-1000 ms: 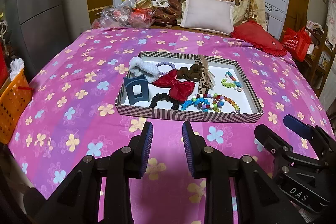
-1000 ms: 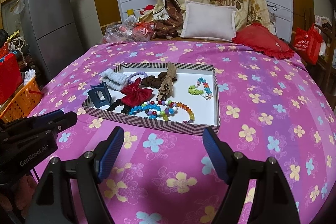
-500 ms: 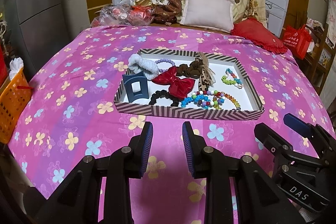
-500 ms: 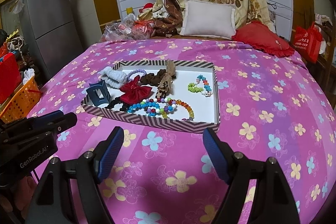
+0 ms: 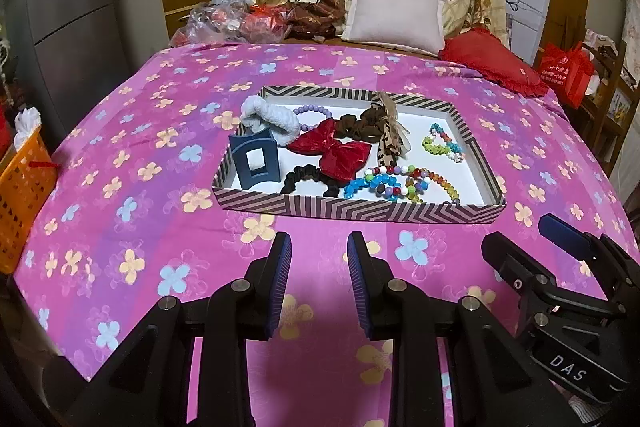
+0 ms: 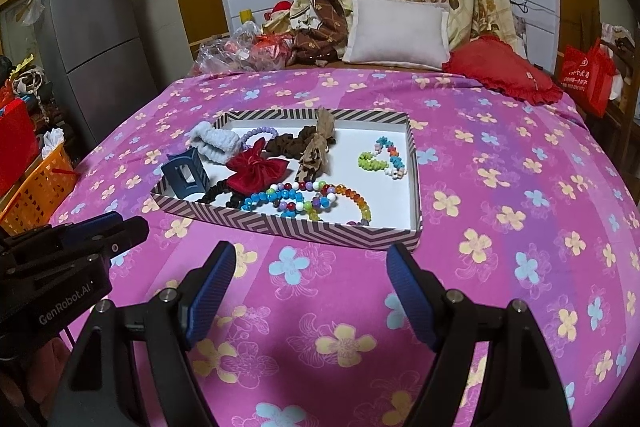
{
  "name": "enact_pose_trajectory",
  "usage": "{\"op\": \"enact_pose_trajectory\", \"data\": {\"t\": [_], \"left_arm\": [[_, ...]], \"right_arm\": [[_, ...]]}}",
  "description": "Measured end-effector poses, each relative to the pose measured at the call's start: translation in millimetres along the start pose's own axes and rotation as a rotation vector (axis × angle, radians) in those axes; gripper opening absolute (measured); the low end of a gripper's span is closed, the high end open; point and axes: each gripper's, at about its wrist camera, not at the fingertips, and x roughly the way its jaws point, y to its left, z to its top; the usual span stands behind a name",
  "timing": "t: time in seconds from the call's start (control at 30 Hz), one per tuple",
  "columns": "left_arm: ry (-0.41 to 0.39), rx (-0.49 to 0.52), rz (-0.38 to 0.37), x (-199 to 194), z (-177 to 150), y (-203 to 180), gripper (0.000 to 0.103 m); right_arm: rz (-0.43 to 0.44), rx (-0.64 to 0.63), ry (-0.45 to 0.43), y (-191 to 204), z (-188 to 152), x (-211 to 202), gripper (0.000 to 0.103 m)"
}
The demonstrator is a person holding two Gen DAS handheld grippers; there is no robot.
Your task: Organize jewelry
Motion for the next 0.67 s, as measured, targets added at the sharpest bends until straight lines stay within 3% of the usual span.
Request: {"op": "enact_pose_trajectory", "data": {"t": [0.43,0.67], "left_arm": [[-0.011,0.015,0.02,5.5,-0.4,0.3,0.033],[0.022,-0.023,0.016,14.3,-1.4,8.6,0.033]], "right_arm": [[0.003,0.002,0.021,-1.1,-2.7,8.8,0.081],[-0.01,0.016,0.019,-10.2,-1.8,10.8,0.081]]}}
